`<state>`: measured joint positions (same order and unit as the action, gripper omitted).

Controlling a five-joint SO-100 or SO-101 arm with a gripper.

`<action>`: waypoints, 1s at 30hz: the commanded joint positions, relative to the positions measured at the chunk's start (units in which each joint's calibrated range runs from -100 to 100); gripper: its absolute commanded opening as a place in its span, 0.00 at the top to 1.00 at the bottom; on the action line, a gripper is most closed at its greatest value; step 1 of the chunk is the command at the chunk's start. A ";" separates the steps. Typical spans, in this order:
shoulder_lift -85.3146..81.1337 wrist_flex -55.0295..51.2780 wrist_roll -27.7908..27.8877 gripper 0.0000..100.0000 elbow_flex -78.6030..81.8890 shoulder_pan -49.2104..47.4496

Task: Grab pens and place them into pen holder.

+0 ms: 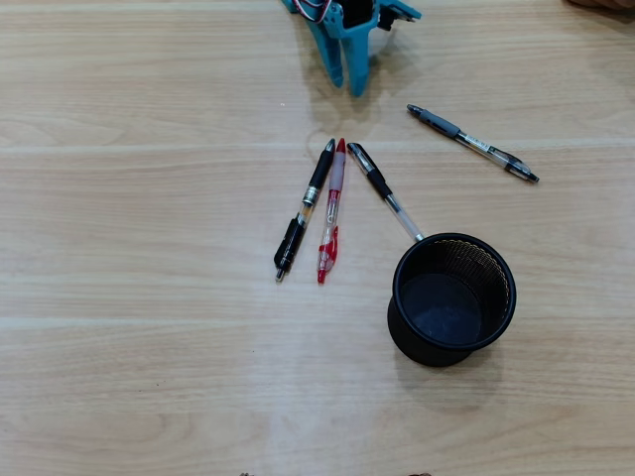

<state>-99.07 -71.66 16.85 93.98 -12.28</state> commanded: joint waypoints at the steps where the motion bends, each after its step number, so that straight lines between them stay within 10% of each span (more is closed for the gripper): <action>1: 0.08 -3.58 0.35 0.85 0.23 -0.06; 30: 0.08 -3.67 0.30 0.85 0.04 13.33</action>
<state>-99.07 -71.66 16.85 93.98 1.65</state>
